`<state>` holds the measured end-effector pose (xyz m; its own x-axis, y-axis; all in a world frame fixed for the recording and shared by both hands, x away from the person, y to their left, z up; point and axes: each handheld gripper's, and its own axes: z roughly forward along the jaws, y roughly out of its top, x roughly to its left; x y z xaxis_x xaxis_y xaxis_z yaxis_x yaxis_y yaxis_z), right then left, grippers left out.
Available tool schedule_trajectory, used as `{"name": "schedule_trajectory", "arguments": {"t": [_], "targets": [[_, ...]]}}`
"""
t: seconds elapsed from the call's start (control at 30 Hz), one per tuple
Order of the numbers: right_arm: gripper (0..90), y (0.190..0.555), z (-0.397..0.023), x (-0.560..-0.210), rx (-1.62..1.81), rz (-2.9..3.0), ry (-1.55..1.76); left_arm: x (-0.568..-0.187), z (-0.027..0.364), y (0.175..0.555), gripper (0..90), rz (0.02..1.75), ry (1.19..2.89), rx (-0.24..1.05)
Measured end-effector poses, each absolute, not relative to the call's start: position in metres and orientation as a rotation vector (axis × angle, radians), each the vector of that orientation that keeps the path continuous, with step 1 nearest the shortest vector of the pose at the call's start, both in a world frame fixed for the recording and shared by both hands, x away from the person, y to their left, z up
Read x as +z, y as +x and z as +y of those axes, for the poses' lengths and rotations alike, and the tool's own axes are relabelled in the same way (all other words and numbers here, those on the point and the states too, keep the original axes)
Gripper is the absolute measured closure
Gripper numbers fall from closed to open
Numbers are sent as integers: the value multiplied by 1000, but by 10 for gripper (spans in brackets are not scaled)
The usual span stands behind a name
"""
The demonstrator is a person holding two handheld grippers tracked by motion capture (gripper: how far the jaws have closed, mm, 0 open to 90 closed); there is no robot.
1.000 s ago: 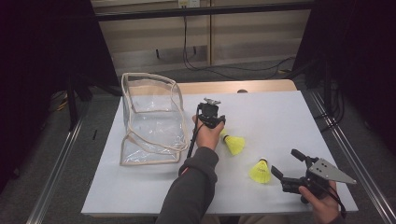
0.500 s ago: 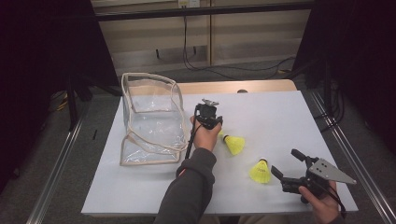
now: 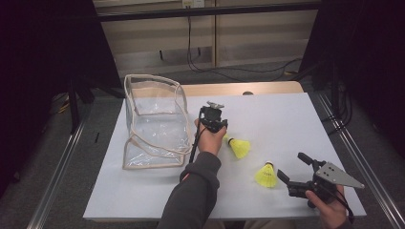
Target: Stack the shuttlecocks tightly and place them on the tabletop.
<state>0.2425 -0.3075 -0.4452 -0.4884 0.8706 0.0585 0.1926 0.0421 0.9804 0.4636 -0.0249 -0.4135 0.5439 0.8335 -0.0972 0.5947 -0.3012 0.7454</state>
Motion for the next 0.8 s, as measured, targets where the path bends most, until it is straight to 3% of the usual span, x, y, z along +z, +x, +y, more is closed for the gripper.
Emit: {"name": "schedule_trajectory", "arguments": {"t": [0.8], "targets": [[32,242,-307,-445,1483,1743,1068,-416,-24,463,707,1151,2017,394]]}}
